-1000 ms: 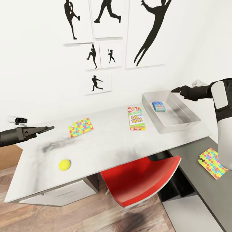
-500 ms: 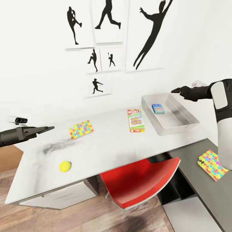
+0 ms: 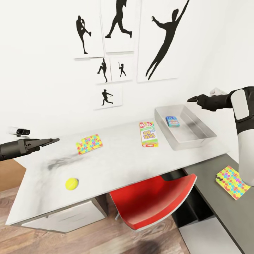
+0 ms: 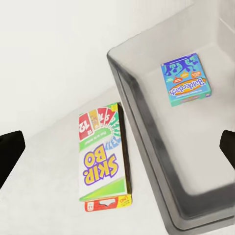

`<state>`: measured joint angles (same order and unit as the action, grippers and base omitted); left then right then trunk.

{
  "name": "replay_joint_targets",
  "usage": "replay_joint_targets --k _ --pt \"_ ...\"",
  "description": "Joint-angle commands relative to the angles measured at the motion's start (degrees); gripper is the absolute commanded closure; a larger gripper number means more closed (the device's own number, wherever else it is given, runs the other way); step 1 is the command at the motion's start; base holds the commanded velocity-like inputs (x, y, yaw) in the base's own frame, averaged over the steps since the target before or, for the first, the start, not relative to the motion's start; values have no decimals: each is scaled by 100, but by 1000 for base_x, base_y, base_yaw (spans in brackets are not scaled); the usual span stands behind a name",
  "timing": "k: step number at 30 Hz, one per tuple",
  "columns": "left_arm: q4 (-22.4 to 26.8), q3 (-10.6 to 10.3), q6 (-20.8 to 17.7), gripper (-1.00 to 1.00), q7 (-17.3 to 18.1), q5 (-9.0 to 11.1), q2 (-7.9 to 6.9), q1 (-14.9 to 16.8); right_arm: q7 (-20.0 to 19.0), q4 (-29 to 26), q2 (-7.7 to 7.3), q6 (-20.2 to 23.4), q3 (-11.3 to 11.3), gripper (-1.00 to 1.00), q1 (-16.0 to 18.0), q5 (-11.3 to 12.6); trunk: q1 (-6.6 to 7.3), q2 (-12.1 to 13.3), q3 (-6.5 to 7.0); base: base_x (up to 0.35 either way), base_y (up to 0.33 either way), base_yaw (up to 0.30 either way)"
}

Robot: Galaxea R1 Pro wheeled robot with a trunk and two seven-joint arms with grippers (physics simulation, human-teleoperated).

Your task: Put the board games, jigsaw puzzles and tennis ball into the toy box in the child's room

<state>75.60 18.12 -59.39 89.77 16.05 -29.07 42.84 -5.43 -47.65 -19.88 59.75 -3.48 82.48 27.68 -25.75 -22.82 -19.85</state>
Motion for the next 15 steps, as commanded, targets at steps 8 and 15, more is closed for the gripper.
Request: replay_joint_targets --k 8,15 --pt "-1 -1 -61 -100 24 -5 -2 5 -56 1 1 25 -22 -100 -49 -59 -4 -10 66 0 0 0" --pt "-9 -1 -61 -100 24 -5 -2 4 -55 1 1 25 -22 -100 -62 -56 -4 -10 133 0 0 0"
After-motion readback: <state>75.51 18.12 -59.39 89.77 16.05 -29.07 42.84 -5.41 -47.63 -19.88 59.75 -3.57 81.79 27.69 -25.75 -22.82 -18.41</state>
